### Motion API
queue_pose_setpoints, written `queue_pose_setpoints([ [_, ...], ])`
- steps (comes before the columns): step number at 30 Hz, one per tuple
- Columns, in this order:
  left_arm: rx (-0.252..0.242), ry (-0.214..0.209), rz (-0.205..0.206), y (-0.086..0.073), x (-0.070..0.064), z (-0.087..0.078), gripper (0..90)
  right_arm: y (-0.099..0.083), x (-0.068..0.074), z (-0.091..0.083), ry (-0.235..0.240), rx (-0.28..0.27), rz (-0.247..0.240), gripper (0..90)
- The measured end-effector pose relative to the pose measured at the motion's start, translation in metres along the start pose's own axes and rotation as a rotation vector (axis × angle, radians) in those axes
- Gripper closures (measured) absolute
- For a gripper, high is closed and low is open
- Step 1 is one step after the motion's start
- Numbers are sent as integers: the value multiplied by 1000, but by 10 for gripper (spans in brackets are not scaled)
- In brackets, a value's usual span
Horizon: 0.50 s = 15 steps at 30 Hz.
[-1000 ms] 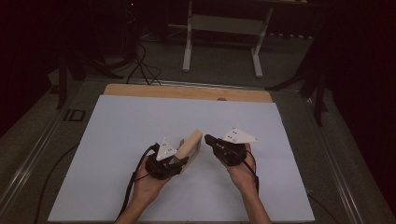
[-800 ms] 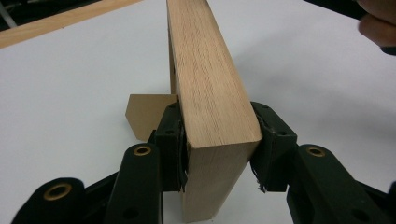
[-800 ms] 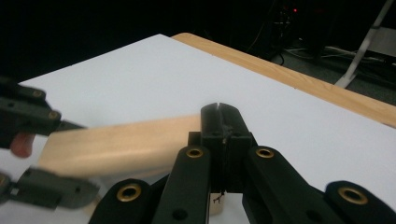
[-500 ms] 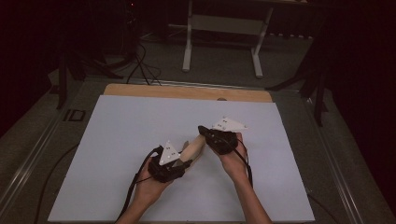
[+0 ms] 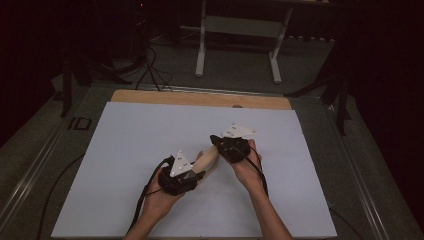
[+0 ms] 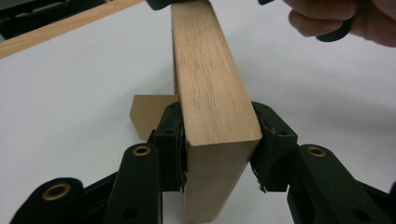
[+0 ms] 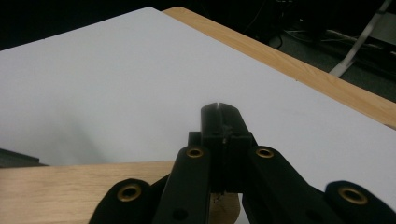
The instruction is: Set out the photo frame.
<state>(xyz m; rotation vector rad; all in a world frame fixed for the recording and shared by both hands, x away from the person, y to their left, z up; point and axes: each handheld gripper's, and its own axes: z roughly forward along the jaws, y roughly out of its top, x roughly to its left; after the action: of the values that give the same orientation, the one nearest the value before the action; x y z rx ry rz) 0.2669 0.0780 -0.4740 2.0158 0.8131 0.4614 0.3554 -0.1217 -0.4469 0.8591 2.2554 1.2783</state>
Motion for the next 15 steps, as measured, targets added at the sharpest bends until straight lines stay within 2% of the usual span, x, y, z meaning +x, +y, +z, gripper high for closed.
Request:
queue_pose_setpoints([
  [5,5,40,-24,-1,6,-2,581,0,-2,-1,0,8,10,900],
  [8,4,49,-34,-2,9,-2,576,-1,-2,-2,-4,14,9,900],
  [15,1,59,-21,-3,9,-2,563,-2,-2,-8,-2,29,11,900],
])
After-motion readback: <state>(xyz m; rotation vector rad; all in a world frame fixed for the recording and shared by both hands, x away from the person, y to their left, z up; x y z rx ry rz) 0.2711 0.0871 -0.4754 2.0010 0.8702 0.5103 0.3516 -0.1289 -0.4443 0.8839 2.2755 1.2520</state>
